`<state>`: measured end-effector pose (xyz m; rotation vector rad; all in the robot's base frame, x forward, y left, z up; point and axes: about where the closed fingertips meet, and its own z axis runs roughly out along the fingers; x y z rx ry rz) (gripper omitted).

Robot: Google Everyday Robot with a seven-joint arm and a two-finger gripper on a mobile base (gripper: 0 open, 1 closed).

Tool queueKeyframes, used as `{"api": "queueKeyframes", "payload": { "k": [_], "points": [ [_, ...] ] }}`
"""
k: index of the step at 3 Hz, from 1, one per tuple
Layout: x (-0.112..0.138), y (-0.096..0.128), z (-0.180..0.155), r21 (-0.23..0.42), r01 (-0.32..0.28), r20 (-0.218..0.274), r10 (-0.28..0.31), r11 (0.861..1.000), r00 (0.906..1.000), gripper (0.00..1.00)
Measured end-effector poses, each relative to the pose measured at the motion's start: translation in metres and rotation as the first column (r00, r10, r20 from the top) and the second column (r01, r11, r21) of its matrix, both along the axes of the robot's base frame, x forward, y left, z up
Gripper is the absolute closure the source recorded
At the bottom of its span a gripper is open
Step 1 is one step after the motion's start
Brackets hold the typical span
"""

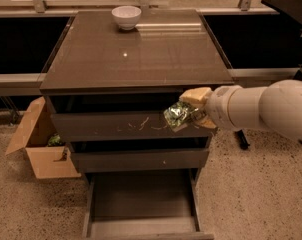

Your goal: Pick green can from bottom drawer and place on counter

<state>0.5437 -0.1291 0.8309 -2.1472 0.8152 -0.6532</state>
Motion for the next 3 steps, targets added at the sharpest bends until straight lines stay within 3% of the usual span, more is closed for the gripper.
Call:
{"api": "queueKeyframes", "payload": {
  "k": [1, 2, 3],
  "points": [
    [0.053, -0.008, 0.050, 0.037, -0.027, 0.137, 0.022, 0.999, 0.9903, 1.00],
    [0.086, -0.013, 0.086, 0.068, -0.031, 0.229, 0.014, 0.997, 0.9734, 1.00],
    [0.086, -0.013, 0.086, 0.068, -0.031, 0.229, 0.014, 0.997, 0.9734, 1.00]
  ]
}}
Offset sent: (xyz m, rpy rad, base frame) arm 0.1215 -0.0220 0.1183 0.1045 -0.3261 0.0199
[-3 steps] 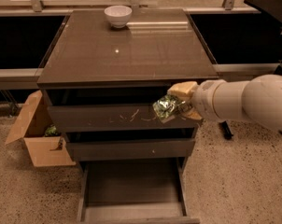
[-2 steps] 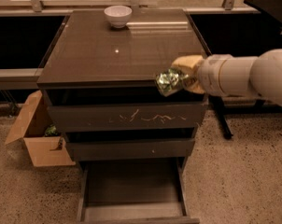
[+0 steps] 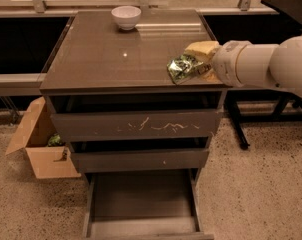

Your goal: Pick green can from bottom drawer and place on counter

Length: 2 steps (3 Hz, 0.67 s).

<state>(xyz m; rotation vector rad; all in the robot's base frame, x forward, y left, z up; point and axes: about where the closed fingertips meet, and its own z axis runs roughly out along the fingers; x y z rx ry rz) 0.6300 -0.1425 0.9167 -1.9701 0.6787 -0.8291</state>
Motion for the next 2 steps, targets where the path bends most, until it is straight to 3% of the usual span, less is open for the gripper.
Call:
{"api": "queueKeyframes", "payload": {
  "k": [1, 2],
  "points": [
    [0.020, 0.002, 0.003, 0.043, 0.026, -0.009, -0.025, 0.999, 0.9996, 1.00],
    [0.058, -0.001, 0.006, 0.131, 0.071, -0.023, -0.068, 0.989, 0.9974, 1.00]
  ]
}}
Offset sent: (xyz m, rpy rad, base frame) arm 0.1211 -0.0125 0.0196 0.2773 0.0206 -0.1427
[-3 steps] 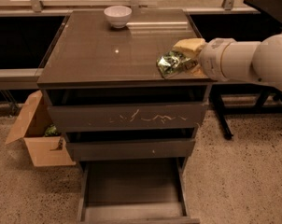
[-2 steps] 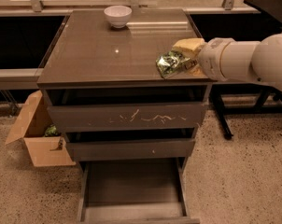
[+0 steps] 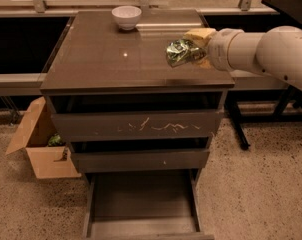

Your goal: Pick green can from bottom drawer and place on counter

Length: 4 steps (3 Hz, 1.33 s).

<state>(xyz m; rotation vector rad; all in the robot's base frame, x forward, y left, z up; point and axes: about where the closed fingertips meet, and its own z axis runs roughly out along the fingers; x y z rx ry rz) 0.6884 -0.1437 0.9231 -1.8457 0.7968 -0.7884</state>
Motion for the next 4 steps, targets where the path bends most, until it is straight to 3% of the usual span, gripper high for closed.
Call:
{"api": "queueKeyframes", "payload": {
  "k": [1, 2, 3, 4],
  "points": [
    [0.055, -0.001, 0.000, 0.133, 0.053, -0.041, -0.048, 0.990, 0.9980, 1.00],
    [0.088, -0.001, 0.000, 0.210, 0.078, -0.080, -0.063, 0.974, 0.9948, 1.00],
    [0.088, -0.001, 0.000, 0.210, 0.078, -0.080, -0.063, 0.974, 0.9948, 1.00],
    [0.101, 0.012, -0.001, 0.265, 0.085, -0.104, -0.059, 0.960, 0.9928, 1.00]
  ]
}}
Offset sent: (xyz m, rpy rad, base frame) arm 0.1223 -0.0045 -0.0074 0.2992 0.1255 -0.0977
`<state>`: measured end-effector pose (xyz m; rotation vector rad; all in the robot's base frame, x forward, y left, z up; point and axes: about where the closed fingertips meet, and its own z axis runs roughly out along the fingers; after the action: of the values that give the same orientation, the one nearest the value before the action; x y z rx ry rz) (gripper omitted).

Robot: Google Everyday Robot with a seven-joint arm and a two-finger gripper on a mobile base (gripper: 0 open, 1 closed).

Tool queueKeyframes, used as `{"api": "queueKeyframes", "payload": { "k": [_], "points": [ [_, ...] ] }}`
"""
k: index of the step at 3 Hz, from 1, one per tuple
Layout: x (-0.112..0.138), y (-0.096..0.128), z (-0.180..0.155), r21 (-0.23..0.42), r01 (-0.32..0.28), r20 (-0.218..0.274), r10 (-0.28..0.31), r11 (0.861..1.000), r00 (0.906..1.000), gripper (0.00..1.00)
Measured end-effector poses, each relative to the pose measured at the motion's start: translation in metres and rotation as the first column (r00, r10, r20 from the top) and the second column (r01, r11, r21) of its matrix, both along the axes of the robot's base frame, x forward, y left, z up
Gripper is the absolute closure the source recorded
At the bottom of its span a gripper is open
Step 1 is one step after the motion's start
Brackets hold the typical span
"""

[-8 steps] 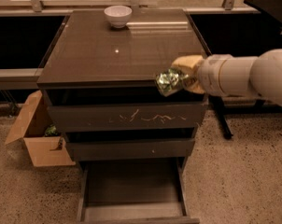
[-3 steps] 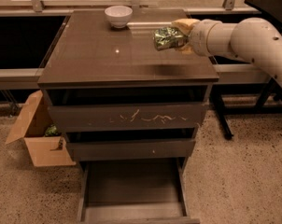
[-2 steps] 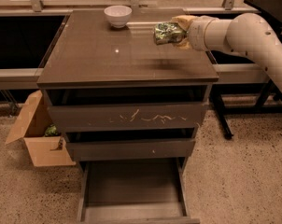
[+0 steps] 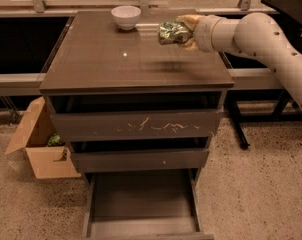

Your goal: Pick green can from bottom drawer and place on counter

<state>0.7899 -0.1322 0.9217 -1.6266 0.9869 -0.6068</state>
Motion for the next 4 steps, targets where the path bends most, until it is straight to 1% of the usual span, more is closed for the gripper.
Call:
{"api": "queueKeyframes", "payload": {
  "k": [1, 2, 3, 4],
  "points": [
    [0.021, 0.016, 0.006, 0.091, 0.029, -0.046, -0.025, 0.995, 0.9986, 1.00],
    [0.038, 0.027, 0.007, 0.179, 0.095, -0.127, -0.073, 0.979, 0.9893, 1.00],
    [0.044, 0.035, -0.003, 0.257, 0.128, -0.222, -0.070, 0.958, 0.9726, 1.00],
    [0.044, 0.035, -0.003, 0.258, 0.128, -0.222, -0.071, 0.958, 0.9726, 1.00]
  ]
}}
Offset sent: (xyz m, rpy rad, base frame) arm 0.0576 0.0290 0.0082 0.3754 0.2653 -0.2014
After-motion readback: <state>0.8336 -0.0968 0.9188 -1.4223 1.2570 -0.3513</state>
